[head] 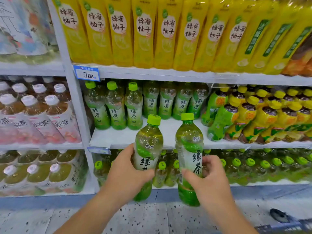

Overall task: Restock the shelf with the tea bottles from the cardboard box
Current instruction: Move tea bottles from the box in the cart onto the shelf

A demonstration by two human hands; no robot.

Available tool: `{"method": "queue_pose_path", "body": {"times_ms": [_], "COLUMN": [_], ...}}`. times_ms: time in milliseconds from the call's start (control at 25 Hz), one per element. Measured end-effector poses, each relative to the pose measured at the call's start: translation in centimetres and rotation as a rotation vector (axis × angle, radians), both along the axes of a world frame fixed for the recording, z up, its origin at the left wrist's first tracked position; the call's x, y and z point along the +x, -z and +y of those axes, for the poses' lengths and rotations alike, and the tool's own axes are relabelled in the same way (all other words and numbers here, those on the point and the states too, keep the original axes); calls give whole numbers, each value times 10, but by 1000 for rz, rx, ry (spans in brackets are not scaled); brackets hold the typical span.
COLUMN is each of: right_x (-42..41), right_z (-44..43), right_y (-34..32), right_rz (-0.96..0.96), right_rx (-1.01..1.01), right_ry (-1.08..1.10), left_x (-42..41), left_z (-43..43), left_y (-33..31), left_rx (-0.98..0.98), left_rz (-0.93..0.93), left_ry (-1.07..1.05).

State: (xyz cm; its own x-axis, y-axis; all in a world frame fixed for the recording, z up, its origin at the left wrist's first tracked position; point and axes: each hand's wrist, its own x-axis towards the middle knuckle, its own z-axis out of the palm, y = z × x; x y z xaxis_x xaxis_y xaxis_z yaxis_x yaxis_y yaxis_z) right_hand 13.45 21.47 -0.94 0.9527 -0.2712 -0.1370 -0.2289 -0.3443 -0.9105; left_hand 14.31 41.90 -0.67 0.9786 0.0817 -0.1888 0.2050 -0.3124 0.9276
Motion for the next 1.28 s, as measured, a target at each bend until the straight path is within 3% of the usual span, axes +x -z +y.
{"method": "queue_pose_path", "body": {"times_ms": [160, 480, 720, 960, 1280], "right_x": [54, 160, 193, 214, 207], "right_z": [13, 37, 28, 28, 9], "right_y": [16, 70, 113, 148, 159], "right_rz": [-44, -294, -514, -671, -673], "right_rx": [127, 162, 162, 171, 182], "right_ry": [-18, 22, 64, -32, -172], "left_x": [44, 135, 180, 196, 191], "left_z": [-2, -5, -11, -12, -8], "left_y": [8, 53, 89, 127, 169], "left_rx": [37, 43, 57, 88, 348], "left_rz": [-63, -309, -513, -746, -761], "left_ry": [-37, -62, -26, -62, -220]}}
